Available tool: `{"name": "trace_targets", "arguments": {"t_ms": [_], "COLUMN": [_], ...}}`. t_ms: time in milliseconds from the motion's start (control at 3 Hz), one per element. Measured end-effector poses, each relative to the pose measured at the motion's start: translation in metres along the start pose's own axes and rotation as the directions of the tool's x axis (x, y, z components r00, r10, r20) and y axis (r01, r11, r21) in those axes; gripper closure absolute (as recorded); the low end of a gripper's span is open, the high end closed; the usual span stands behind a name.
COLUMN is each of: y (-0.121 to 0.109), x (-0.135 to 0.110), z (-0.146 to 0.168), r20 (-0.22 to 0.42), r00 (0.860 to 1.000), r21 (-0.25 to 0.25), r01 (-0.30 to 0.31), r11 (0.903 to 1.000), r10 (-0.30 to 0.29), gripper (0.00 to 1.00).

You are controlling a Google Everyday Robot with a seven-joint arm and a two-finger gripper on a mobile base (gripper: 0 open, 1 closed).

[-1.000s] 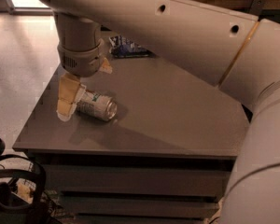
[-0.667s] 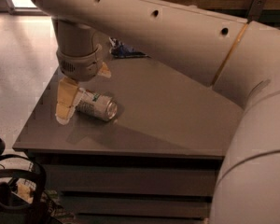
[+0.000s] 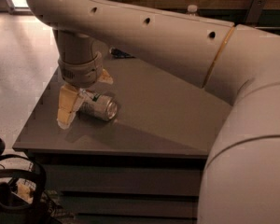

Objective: Place 7up can upright

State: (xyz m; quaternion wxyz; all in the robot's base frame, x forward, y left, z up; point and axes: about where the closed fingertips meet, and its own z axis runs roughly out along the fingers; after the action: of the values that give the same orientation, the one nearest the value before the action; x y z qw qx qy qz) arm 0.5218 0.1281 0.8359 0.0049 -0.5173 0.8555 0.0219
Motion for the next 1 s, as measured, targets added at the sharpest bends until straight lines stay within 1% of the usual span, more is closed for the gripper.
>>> {"name": "trace_targets", "arguments": {"t_ms": [333, 667, 1000], "y": [-0.0042, -0.0062, -0.0061], "x": [0.0049, 0.0071, 0.0048], "z": [0.0077, 0.011, 0.0118], "r20": [-0.009, -0.01, -0.002], "r00": [1.0, 0.999, 0.999], "r21": [-0.002, -0.003, -0.002], "r01": [-0.026, -0.037, -0.036], "r11": [0.9997, 0.9993, 0.9993], "r10": [0.026, 0.037, 0.036], "gripper": [0.14, 0.35, 0.6]}}
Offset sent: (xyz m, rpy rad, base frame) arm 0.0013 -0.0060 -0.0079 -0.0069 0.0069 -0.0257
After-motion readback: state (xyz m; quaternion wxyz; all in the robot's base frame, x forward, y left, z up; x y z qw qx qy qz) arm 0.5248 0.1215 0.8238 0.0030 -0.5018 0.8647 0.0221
